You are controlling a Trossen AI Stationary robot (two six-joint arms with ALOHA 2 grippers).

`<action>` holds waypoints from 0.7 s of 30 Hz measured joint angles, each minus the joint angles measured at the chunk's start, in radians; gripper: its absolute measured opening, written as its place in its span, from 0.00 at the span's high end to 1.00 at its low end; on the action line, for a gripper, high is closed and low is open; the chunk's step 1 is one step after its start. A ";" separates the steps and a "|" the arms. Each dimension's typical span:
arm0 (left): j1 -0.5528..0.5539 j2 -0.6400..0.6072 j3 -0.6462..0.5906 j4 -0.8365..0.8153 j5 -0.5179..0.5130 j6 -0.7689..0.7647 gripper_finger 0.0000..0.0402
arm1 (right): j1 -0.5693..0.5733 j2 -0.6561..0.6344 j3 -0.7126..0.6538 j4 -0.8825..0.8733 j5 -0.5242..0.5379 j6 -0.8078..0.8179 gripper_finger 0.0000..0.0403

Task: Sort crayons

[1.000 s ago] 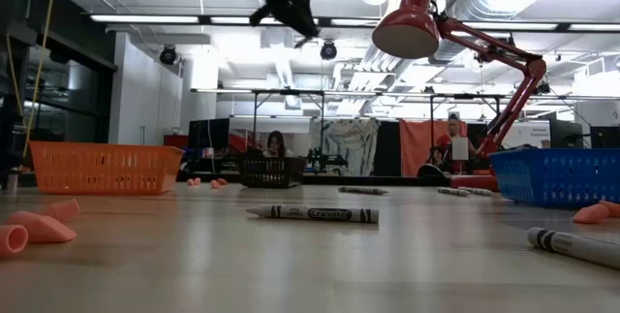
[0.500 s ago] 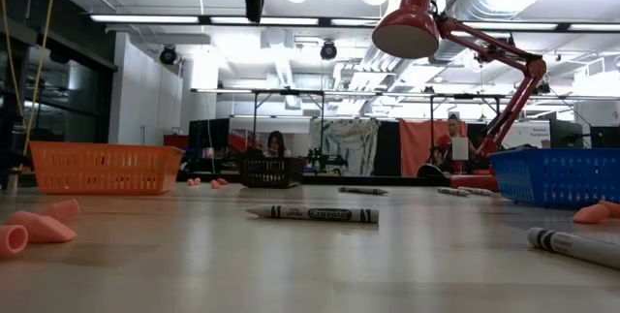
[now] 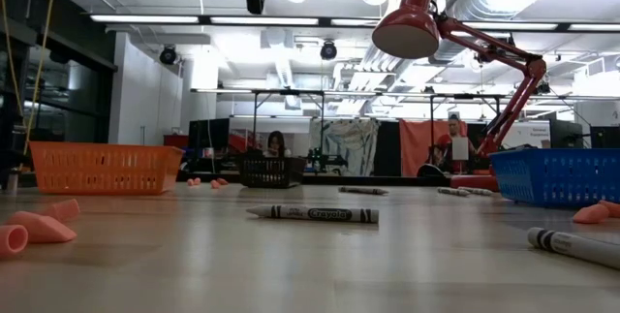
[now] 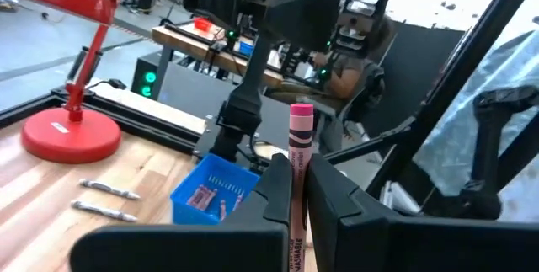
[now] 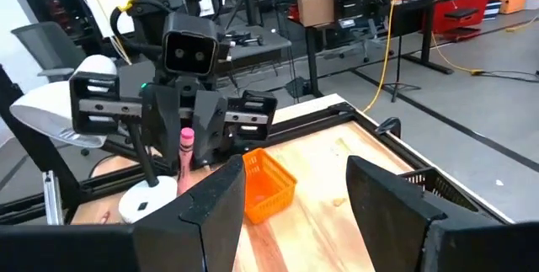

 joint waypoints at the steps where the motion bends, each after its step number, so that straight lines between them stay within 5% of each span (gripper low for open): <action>1: 0.004 0.000 0.000 -0.005 -0.002 0.015 1.00 | 0.000 -0.001 0.000 0.003 0.000 0.000 0.51; 5: 0.055 0.049 0.018 -0.013 -0.011 0.069 1.00 | 0.000 -0.010 0.000 0.076 0.008 0.000 0.51; 11: 0.114 0.284 0.162 0.008 0.132 0.105 1.00 | 0.000 -0.029 0.000 0.207 0.061 -0.036 0.51; 21: 0.111 0.815 0.658 0.036 0.238 0.136 1.00 | 0.000 -0.055 0.000 0.286 0.121 -0.120 0.51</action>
